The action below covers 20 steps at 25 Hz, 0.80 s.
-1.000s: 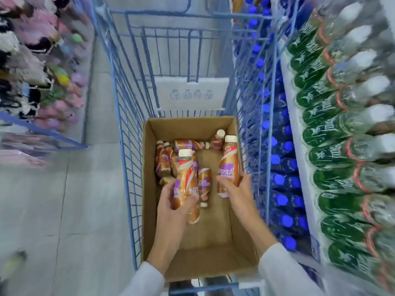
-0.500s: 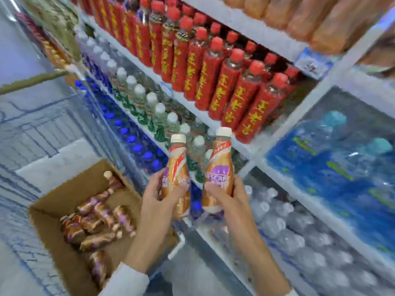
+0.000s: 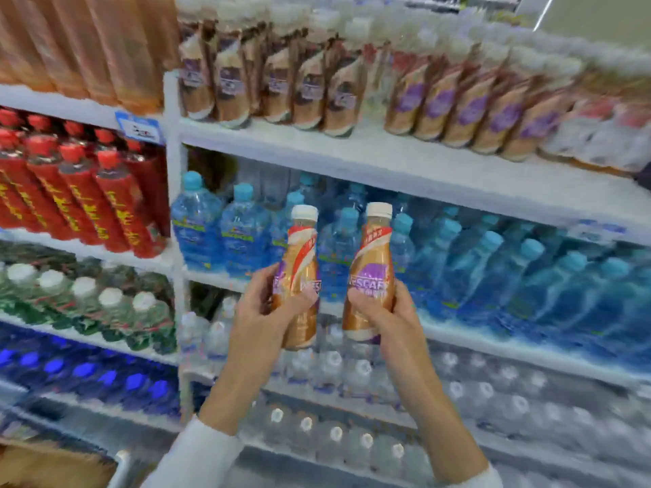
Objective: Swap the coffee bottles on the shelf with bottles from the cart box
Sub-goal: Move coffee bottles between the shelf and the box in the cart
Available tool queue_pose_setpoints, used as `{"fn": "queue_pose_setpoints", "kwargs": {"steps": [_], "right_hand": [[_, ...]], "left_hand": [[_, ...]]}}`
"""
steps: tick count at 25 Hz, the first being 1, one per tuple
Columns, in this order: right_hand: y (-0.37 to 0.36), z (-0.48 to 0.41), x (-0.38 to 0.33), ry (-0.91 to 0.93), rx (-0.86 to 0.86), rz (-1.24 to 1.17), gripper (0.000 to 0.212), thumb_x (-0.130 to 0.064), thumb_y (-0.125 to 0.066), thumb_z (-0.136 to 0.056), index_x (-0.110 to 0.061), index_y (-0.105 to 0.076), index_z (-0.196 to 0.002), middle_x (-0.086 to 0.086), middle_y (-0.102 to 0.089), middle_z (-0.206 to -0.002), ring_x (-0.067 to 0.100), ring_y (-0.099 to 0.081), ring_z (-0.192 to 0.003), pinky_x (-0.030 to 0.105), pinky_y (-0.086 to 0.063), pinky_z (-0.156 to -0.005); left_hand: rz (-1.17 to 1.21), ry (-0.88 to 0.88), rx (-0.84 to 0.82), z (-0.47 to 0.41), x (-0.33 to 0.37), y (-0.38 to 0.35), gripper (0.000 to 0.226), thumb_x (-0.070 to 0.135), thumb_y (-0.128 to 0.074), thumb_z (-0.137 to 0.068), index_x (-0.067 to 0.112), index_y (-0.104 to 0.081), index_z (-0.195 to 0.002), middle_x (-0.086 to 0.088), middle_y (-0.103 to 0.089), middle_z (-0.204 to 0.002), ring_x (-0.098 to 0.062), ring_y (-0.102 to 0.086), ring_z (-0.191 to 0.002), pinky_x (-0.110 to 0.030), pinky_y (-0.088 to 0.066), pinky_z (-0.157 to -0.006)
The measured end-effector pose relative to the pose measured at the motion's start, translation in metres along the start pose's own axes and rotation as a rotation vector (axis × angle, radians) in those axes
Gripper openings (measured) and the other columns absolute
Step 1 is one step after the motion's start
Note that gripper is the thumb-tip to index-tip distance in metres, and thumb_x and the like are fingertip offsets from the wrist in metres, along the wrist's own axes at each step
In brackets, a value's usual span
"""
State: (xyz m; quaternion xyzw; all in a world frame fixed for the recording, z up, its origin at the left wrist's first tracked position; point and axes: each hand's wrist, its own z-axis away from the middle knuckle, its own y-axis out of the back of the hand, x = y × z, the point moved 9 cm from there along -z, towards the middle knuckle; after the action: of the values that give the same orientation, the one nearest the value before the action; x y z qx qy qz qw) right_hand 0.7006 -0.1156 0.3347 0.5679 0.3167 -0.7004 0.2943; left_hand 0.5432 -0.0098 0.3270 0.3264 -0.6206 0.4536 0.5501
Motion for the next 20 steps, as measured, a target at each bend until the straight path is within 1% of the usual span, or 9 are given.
{"fn": "queue_pose_setpoints", "kwargs": {"steps": [2,4,5,8,10,12,16,18,20], "right_hand": [[0.041,0.005,-0.02,0.04,0.036,0.002,0.022,-0.027,-0.073,-0.088,-0.027,-0.062,-0.107,-0.012,-0.073,-0.088,0.003,-0.068,-0.079,0.019,-0.052,-0.069],[0.075,0.01,-0.038,0.071,0.081,0.002,0.03,-0.034,-0.074,-0.086,-0.031,-0.061,-0.112,-0.014,-0.074,-0.097,0.005,-0.07,-0.091,0.026,-0.053,-0.081],[0.089,0.011,-0.045,0.084,0.104,-0.002,0.031,-0.035,-0.075,-0.085,-0.031,-0.061,-0.113,-0.014,-0.074,-0.099,0.007,-0.07,-0.094,0.028,-0.053,-0.083],[0.124,0.003,-0.06,0.116,0.169,-0.019,0.034,-0.033,-0.075,-0.083,-0.028,-0.06,-0.114,-0.014,-0.074,-0.096,0.005,-0.071,-0.089,0.021,-0.053,-0.072],[0.145,-0.007,-0.07,0.136,0.216,-0.019,0.038,-0.036,-0.076,-0.081,-0.029,-0.06,-0.115,-0.012,-0.074,-0.098,0.009,-0.071,-0.091,0.027,-0.054,-0.076],[0.158,-0.018,-0.081,0.154,0.24,-0.016,0.039,-0.036,-0.076,-0.081,-0.029,-0.06,-0.115,-0.009,-0.074,-0.099,0.013,-0.071,-0.094,0.033,-0.056,-0.08],[0.176,-0.043,-0.105,0.195,0.255,-0.015,0.032,-0.031,-0.074,-0.084,-0.029,-0.059,-0.113,-0.011,-0.074,-0.093,0.007,-0.071,-0.084,0.017,-0.053,-0.064],[0.185,-0.055,-0.116,0.22,0.261,-0.014,0.032,-0.031,-0.075,-0.083,-0.029,-0.059,-0.112,-0.012,-0.073,-0.091,0.004,-0.071,-0.082,0.016,-0.052,-0.063],[0.194,-0.07,-0.133,0.245,0.274,-0.007,0.034,-0.029,-0.076,-0.083,-0.028,-0.059,-0.112,-0.012,-0.073,-0.09,0.003,-0.07,-0.08,0.016,-0.052,-0.062]], "left_hand": [[0.008,0.007,-0.076,0.002,0.002,-0.048,0.035,0.008,-0.079,-0.077,0.021,-0.065,-0.107,0.009,-0.075,-0.088,-0.003,-0.069,-0.077,-0.018,-0.054,-0.065],[0.015,0.016,-0.129,0.002,0.007,-0.089,0.046,0.018,-0.086,-0.069,0.02,-0.066,-0.111,0.003,-0.075,-0.095,-0.011,-0.07,-0.083,-0.023,-0.057,-0.068],[0.017,0.015,-0.145,0.0,0.007,-0.106,0.047,0.018,-0.087,-0.069,0.02,-0.066,-0.111,0.001,-0.075,-0.096,-0.014,-0.07,-0.085,-0.024,-0.057,-0.069],[0.015,0.014,-0.198,-0.012,0.012,-0.148,0.046,0.018,-0.086,-0.07,0.023,-0.066,-0.111,0.0,-0.075,-0.097,-0.017,-0.071,-0.088,-0.027,-0.057,-0.07],[0.022,-0.008,-0.258,-0.026,0.017,-0.174,0.058,0.02,-0.089,-0.062,0.019,-0.065,-0.114,-0.002,-0.075,-0.101,-0.014,-0.072,-0.086,-0.024,-0.057,-0.068],[0.031,-0.036,-0.29,-0.041,0.027,-0.194,0.054,0.023,-0.081,-0.064,0.016,-0.065,-0.115,-0.003,-0.075,-0.102,-0.009,-0.071,-0.081,-0.02,-0.055,-0.064],[0.037,-0.077,-0.331,-0.072,0.046,-0.229,0.05,0.027,-0.08,-0.064,0.023,-0.066,-0.111,0.001,-0.075,-0.099,-0.01,-0.072,-0.082,-0.023,-0.056,-0.066],[0.014,-0.107,-0.347,-0.082,0.056,-0.242,0.056,0.031,-0.085,-0.06,0.026,-0.065,-0.113,0.001,-0.075,-0.103,-0.013,-0.072,-0.088,-0.024,-0.057,-0.068],[-0.016,-0.158,-0.358,-0.092,0.071,-0.259,0.059,0.028,-0.092,-0.06,0.03,-0.063,-0.111,0.002,-0.073,-0.106,-0.01,-0.072,-0.09,-0.022,-0.056,-0.068]]}}
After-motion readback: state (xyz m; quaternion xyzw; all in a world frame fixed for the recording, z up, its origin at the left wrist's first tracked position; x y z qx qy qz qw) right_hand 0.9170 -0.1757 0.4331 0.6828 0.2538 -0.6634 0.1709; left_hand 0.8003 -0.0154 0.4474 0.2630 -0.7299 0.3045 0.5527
